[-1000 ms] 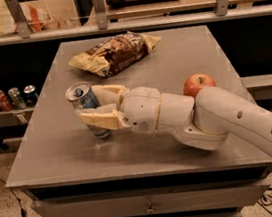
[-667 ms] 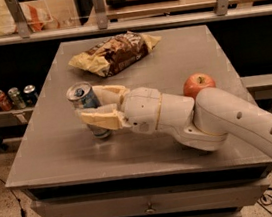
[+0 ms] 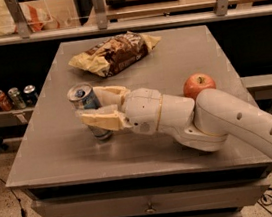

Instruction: Place redbull can upright

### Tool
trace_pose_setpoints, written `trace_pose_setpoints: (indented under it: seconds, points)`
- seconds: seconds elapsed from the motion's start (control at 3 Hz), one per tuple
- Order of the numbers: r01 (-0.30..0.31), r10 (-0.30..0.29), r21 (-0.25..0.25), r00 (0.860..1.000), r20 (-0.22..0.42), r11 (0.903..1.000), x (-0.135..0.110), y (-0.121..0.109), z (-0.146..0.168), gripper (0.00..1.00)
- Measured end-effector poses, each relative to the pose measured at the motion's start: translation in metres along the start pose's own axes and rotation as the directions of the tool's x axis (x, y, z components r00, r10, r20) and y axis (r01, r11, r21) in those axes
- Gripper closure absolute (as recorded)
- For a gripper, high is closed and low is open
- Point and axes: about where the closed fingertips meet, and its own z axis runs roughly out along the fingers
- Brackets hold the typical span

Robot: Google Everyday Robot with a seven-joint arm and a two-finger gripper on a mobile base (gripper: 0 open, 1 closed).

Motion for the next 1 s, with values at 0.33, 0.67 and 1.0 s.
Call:
trace_pose_setpoints:
  seconds: [0.33, 0.67, 1.0]
  points:
    - [-0.002, 0.002, 0.000, 1.000, -0.002, 1.0000, 0.0013, -0.0003, -0.0001, 0.13]
    - [-0.003, 0.003, 0.001, 1.000, -0.002, 1.0000, 0.0016, -0.0001, -0.0009, 0.00]
    - [-0.002, 0.002, 0.003, 1.000, -0.005, 1.0000, 0.0014, -0.0004, -0.0017, 0.00]
